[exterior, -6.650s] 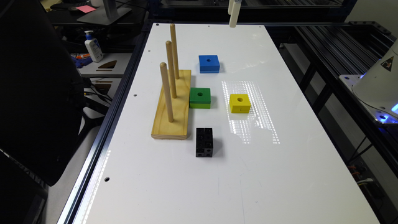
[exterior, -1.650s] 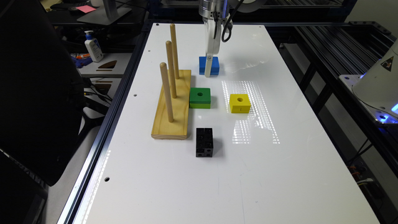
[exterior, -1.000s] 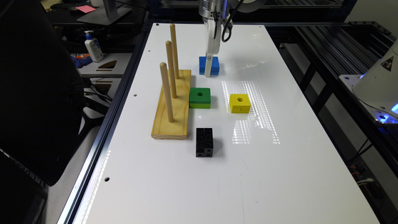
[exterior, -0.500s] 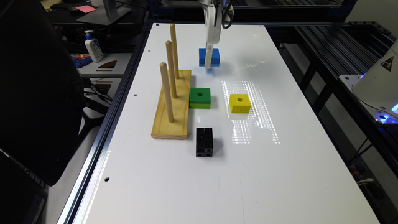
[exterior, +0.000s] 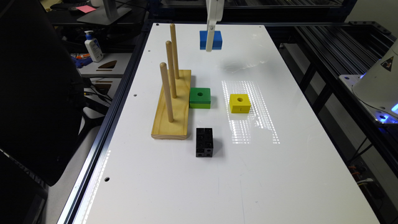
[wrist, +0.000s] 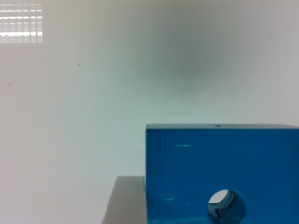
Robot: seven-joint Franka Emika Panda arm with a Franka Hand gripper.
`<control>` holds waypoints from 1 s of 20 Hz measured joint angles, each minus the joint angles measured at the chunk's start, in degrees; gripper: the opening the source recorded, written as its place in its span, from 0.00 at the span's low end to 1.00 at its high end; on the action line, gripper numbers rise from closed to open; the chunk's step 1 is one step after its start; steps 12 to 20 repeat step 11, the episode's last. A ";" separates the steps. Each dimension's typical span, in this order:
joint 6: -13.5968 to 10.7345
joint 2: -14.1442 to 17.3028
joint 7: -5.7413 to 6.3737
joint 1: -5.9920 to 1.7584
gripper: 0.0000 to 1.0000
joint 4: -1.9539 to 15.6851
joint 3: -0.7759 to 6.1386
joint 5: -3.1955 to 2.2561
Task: Pick up blue block.
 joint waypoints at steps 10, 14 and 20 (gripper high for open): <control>-7.41 -7.70 0.00 0.01 0.00 0.10 0.03 0.09; -7.41 -7.63 0.00 0.01 0.00 0.10 0.03 0.09; -7.41 -7.63 0.00 0.01 0.00 0.10 0.03 0.09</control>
